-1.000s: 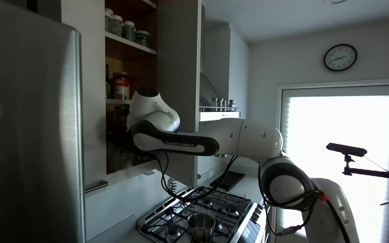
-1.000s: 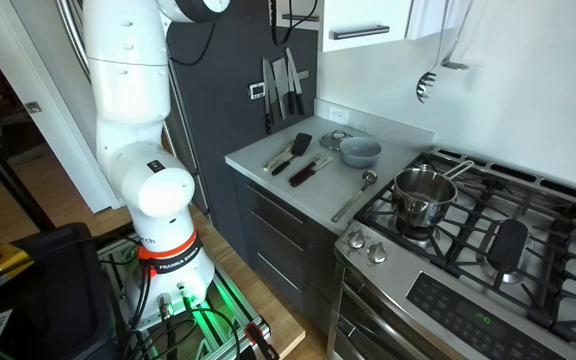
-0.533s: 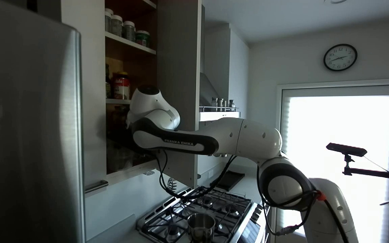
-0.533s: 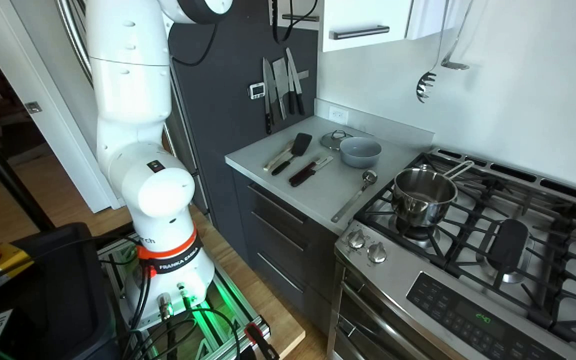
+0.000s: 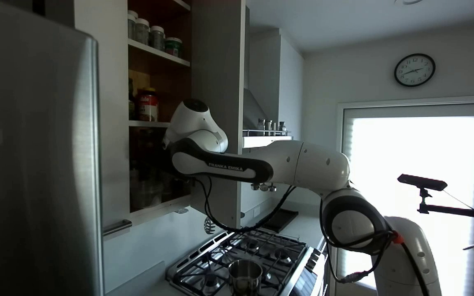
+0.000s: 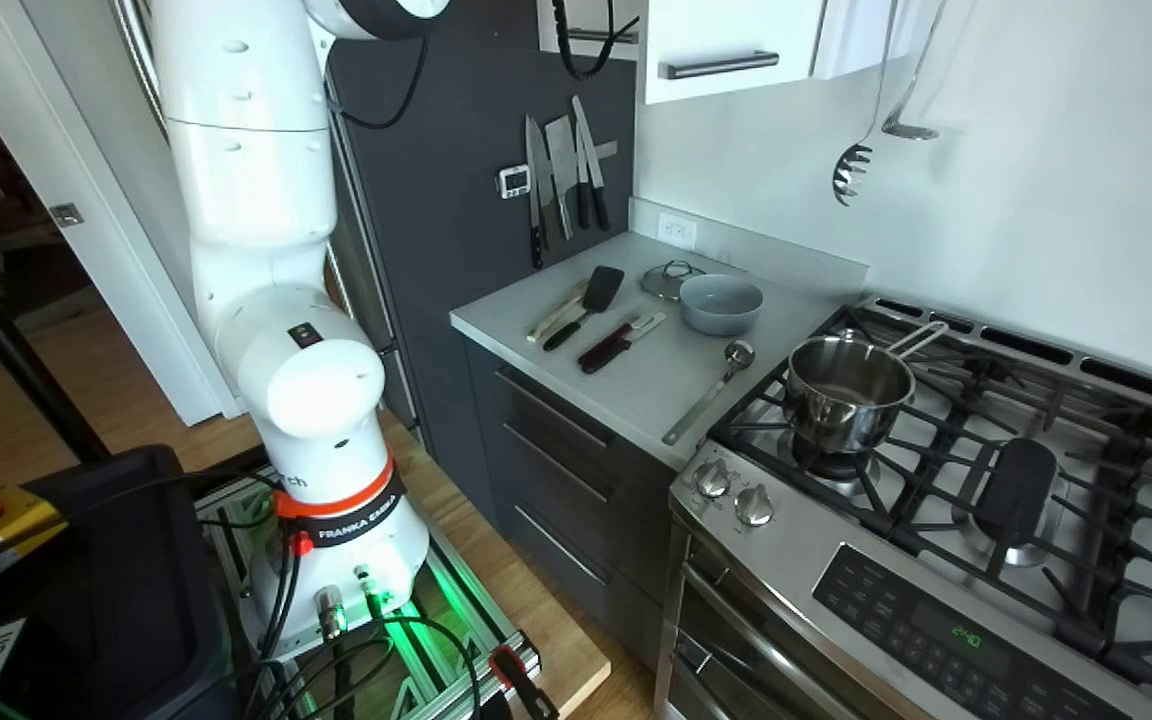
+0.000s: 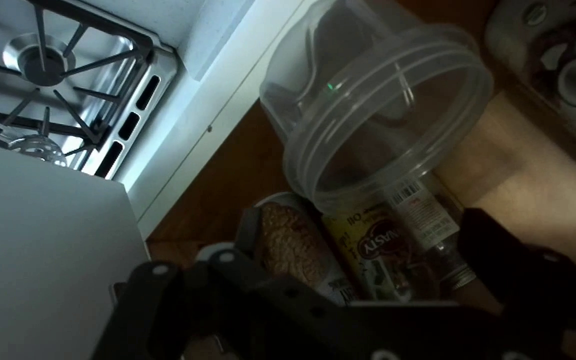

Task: Open the top right cabinet door, then put the cup in the cabinet

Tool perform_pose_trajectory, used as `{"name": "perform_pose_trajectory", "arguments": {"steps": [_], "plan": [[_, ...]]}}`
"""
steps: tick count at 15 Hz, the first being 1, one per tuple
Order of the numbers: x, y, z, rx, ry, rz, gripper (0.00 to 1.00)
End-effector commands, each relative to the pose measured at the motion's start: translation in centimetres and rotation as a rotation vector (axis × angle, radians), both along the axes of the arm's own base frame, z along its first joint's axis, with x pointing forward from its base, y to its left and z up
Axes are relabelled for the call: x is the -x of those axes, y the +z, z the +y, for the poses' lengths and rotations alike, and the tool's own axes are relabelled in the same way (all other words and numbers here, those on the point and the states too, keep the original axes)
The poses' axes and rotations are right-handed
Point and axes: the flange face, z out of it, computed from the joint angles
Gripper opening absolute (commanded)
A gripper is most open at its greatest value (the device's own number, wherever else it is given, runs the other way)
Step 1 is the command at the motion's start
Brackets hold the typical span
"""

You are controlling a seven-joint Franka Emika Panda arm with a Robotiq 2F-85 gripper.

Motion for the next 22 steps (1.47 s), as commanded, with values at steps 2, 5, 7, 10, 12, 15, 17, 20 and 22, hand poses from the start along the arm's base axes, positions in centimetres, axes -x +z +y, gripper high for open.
{"name": "perform_pose_trajectory", "arguments": {"steps": [2,5,7,10,12,15,17,20,22], "plan": [[2.6,-0.2,-1.1,-0.006,0.112,0.03,1.0],[4.4,0.4,-1.0,-0.077,0.095,0.066,1.0],[5.8,0.8,-1.1,-0.082,0.075,0.073,1.0],[8.0,1.5,-1.5,-0.021,0.125,0.038,1.0],[9.7,1.5,-1.7,0.015,0.179,0.04,1.0],[12.3,1.1,-1.8,0.02,0.258,0.058,1.0],[13.9,0.7,-1.9,0.054,0.322,0.084,1.0],[16.3,-0.2,-2.2,0.111,0.403,0.115,1.0],[18.0,-0.9,-2.7,0.16,0.444,0.136,1.0]]}}
